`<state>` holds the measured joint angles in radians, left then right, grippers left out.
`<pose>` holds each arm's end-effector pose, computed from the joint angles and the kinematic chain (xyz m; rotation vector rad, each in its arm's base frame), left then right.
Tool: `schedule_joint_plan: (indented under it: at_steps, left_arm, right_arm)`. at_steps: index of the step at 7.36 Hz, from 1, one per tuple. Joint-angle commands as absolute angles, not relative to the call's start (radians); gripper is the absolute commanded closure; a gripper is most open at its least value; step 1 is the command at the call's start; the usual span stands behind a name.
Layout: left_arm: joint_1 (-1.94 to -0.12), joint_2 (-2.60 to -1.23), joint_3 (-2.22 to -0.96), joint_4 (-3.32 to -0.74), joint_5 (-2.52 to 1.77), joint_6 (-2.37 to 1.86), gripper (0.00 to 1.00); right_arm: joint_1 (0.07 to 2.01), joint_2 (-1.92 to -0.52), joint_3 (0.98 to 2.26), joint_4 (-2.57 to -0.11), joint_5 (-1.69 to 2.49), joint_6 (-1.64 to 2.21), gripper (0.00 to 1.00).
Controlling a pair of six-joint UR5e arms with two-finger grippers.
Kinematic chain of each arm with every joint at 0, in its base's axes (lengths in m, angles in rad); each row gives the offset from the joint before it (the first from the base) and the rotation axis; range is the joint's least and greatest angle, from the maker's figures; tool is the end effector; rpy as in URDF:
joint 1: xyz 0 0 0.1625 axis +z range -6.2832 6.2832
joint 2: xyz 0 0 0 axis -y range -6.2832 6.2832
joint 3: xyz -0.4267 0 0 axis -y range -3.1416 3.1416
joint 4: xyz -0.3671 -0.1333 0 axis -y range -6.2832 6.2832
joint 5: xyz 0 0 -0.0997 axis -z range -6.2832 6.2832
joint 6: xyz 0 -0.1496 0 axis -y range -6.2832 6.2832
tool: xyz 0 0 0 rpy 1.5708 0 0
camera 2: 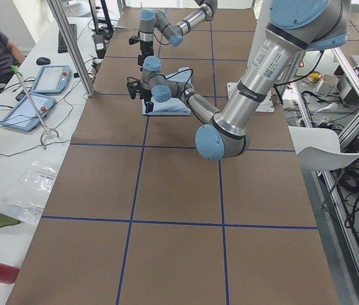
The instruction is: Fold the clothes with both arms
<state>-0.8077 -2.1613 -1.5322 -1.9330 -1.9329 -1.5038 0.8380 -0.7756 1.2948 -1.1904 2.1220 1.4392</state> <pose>0.4409 -0.5772 0.3309 0.0789 0.9719 -0.5166 -0.4844 -0.6204 0.2803 -0.0459 -1.0188 0.3970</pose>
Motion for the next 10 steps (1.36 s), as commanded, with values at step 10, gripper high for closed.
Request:
schedule_joint_plan:
  at_steps: [10]
  left_arm:
    - [-1.531,-1.547,-1.798,-1.718,-2.204,-0.030,0.00]
  right_arm:
    - [1.485,-1.391,1.584,-1.721,2.272,-0.134,0.00]
